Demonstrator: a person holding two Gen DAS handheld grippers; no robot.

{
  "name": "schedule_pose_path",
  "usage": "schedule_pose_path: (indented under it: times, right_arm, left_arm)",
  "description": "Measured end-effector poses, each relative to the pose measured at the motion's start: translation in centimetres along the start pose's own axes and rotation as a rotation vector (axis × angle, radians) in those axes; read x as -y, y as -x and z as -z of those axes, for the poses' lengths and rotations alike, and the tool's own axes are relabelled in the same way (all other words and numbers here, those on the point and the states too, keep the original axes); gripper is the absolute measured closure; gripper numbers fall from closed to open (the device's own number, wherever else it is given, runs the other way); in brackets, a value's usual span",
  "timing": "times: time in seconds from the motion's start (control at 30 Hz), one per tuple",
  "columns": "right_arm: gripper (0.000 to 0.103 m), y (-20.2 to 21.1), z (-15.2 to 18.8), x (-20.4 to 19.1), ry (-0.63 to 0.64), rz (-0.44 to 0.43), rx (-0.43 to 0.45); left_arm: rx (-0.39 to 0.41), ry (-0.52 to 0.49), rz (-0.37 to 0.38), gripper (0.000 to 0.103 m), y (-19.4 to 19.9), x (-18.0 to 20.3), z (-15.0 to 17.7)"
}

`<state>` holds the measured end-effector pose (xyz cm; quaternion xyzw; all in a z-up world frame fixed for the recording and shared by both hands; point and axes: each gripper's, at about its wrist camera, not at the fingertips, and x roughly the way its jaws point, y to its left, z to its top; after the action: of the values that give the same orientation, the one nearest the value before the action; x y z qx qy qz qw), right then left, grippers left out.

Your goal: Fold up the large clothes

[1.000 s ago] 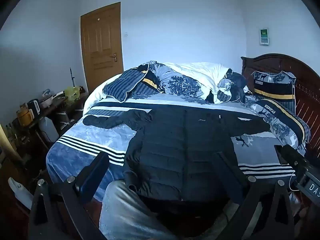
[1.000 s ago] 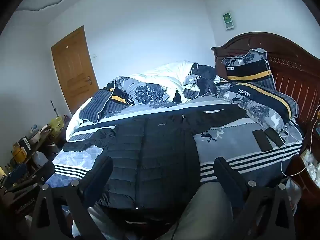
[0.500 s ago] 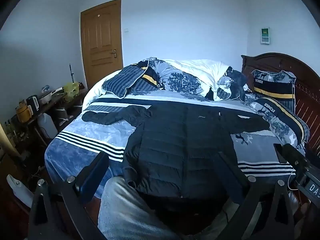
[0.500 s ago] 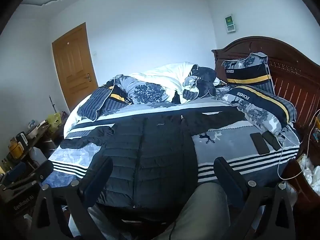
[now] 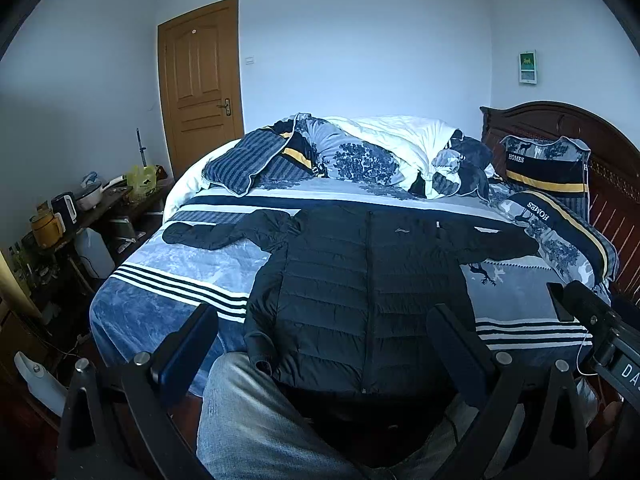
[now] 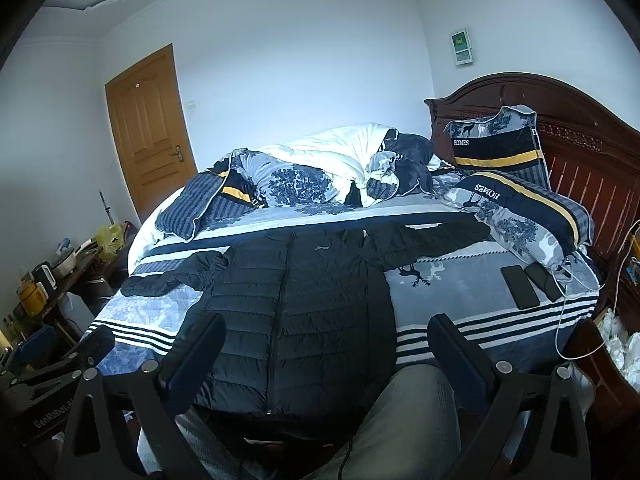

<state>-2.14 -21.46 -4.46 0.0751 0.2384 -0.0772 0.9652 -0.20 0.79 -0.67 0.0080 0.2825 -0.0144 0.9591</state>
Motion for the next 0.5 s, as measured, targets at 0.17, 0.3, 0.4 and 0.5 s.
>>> schedule_pose_path:
  times: [0.17, 0.3, 0.4, 0.5]
  right_arm:
    - [0.001, 0.00, -0.14, 0.07, -0.001, 0.000, 0.003]
    - [0.001, 0.04, -0.19, 0.07, 0.000, -0.001, 0.001]
    - [0.001, 0.04, 0.00, 0.04, 0.000, -0.001, 0.004]
    - [0.001, 0.05, -0.04, 0.10, 0.000, -0.002, 0.003]
  left_arm:
    - [0.000, 0.000, 0.000, 0.000, 0.00, -0.03, 0.11]
    - [0.000, 0.000, -0.001, 0.000, -0.02, -0.04, 0.15]
    - [-0.001, 0.000, 0.000, 0.000, -0.03, -0.02, 0.13]
    - [0.000, 0.000, -0.002, 0.000, 0.02, -0.01, 0.19]
